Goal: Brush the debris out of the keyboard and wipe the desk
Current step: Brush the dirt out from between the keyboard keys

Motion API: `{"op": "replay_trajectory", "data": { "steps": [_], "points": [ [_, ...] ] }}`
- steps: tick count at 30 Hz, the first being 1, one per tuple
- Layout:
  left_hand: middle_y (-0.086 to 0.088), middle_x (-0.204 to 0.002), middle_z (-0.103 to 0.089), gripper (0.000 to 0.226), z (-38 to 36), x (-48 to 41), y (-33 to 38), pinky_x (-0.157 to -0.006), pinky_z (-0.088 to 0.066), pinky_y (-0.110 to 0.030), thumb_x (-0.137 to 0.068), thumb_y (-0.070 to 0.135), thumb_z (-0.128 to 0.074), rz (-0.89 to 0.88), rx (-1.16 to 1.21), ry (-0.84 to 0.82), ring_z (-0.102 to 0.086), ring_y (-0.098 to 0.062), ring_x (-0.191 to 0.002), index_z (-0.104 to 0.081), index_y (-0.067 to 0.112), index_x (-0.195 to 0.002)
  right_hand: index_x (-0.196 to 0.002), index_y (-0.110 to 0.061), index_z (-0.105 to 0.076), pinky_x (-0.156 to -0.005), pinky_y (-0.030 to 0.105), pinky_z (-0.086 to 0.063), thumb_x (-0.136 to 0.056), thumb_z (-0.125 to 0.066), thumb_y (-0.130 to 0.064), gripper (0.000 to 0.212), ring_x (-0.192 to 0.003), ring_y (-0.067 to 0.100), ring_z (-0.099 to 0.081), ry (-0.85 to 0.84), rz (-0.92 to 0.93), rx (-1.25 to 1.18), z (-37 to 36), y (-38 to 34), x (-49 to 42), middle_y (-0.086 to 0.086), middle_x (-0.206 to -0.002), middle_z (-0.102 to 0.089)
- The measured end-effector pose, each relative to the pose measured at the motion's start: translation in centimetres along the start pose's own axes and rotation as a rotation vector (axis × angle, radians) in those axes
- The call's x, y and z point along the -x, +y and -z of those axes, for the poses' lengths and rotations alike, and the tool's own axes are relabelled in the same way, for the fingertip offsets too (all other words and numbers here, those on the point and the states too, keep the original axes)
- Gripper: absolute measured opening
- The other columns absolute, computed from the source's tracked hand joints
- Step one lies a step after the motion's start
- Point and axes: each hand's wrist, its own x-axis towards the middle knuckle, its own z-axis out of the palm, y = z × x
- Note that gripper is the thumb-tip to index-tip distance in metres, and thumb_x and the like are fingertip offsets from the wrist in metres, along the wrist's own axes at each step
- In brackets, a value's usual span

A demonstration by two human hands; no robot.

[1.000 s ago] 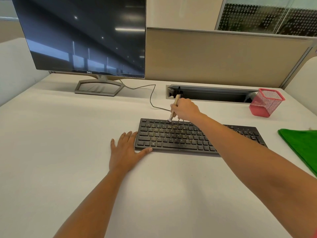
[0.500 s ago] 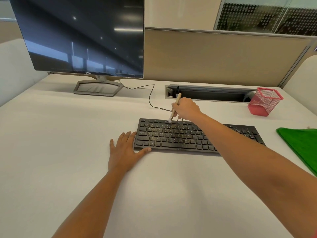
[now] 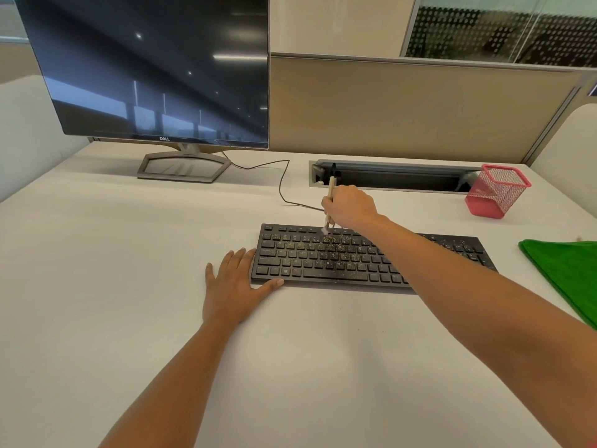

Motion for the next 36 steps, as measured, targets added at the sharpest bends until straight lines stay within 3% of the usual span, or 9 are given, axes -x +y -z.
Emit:
{"op": "replay_trajectory", "data": {
  "steps": [3, 8, 12, 16, 22, 26, 29, 33, 36],
  "points": [
    [0.008, -0.155, -0.022, 0.108, 0.0, -0.1, 0.0, -0.116, -0.002, -0.047, -0.057, 0.089, -0.008, 0.001, -0.004, -0.001, -0.009, -0.011, -0.145, -0.022, 0.031, -0.147, -0.092, -0.006, -0.062, -0.074, 0.034, -0.044, -0.096, -0.038, -0.024, 0.031, -0.085, 0.028, -0.061, 0.008, -0.008, -0.011, 0.5, -0.1, -0.2, 0.012, -0.097, -0.067],
    [0.008, -0.155, -0.023, 0.108, -0.1, -0.1, 0.0, -0.117, -0.003, -0.046, -0.057, 0.089, -0.007, 0.001, -0.009, -0.001, -0.009, -0.010, -0.145, -0.022, 0.032, -0.147, -0.097, -0.004, -0.064, -0.070, 0.034, -0.042, -0.100, -0.033, -0.032, 0.042, -0.089, 0.030, -0.063, 0.108, -0.017, -0.014, 0.3, -0.4, -0.1, 0.011, -0.097, -0.067],
    [0.008, -0.155, -0.023, 0.109, -0.1, -0.1, 0.0, -0.116, -0.002, -0.046, -0.056, 0.090, -0.007, 0.000, -0.006, -0.003, -0.009, -0.010, -0.145, -0.023, 0.032, -0.147, -0.099, -0.004, -0.061, -0.074, 0.033, -0.041, -0.098, -0.037, -0.028, 0.034, -0.092, 0.030, -0.062, 0.010, -0.009, 0.019, 0.0, -0.7, 0.0, 0.011, -0.096, -0.065],
    [0.008, -0.155, -0.023, 0.108, 0.0, -0.1, 0.0, -0.116, -0.002, -0.047, -0.057, 0.090, -0.008, 0.000, 0.000, 0.001, -0.010, -0.011, -0.145, -0.023, 0.032, -0.147, -0.087, -0.007, -0.053, -0.072, 0.032, -0.041, -0.094, -0.039, -0.023, 0.023, -0.081, 0.027, -0.055, -0.046, -0.012, 0.059, 0.4, -0.9, -0.4, 0.012, -0.100, -0.065],
    [0.008, -0.155, -0.023, 0.109, 0.0, 0.0, 0.1, -0.116, -0.003, -0.046, -0.056, 0.089, -0.007, 0.005, -0.005, 0.000, -0.009, -0.010, -0.145, -0.024, 0.031, -0.147, -0.097, -0.002, -0.063, -0.061, 0.031, -0.039, -0.100, -0.037, -0.034, 0.041, -0.062, 0.019, -0.051, -0.056, 0.003, -0.077, 0.6, -0.8, -0.3, 0.001, -0.067, -0.052],
    [0.008, -0.155, -0.022, 0.110, 0.1, 0.0, 0.1, -0.116, -0.002, -0.046, -0.055, 0.090, -0.007, 0.005, -0.009, -0.009, -0.009, -0.010, -0.145, -0.022, 0.032, -0.147, -0.103, -0.005, -0.059, -0.072, 0.034, -0.041, -0.099, -0.036, -0.031, 0.035, -0.083, 0.027, -0.057, -0.060, 0.039, 0.105, 0.9, -0.1, 0.1, 0.007, -0.085, -0.054],
    [0.008, -0.155, -0.023, 0.110, 0.1, -0.1, 0.1, -0.116, -0.002, -0.046, -0.056, 0.090, -0.007, 0.002, -0.009, -0.007, -0.009, -0.010, -0.145, -0.022, 0.031, -0.147, -0.102, -0.007, -0.058, -0.068, 0.031, -0.038, -0.097, -0.038, -0.023, 0.026, -0.079, 0.025, -0.052, -0.060, 0.023, 0.227, 1.3, 0.4, 0.1, 0.009, -0.097, -0.059],
    [0.008, -0.154, -0.024, 0.109, 0.0, -0.1, 0.0, -0.116, -0.003, -0.047, -0.057, 0.090, -0.008, -0.002, -0.006, 0.001, -0.010, -0.011, -0.144, -0.023, 0.031, -0.147, -0.098, -0.008, -0.056, -0.069, 0.032, -0.033, -0.096, -0.038, -0.019, 0.021, -0.079, 0.025, -0.049, 0.003, -0.014, 0.259, 1.9, 0.6, -0.1, 0.006, -0.090, -0.053],
    [0.008, -0.154, -0.024, 0.109, -0.1, -0.1, -0.1, -0.116, -0.004, -0.047, -0.057, 0.090, -0.007, -0.001, -0.012, 0.003, -0.010, -0.011, -0.144, -0.024, 0.031, -0.147, -0.096, -0.004, -0.061, -0.067, 0.033, -0.038, -0.099, -0.035, -0.028, 0.035, -0.078, 0.026, -0.053, 0.041, -0.015, 0.101, 1.8, 0.5, -0.4, 0.007, -0.085, -0.056]
  ]
}}
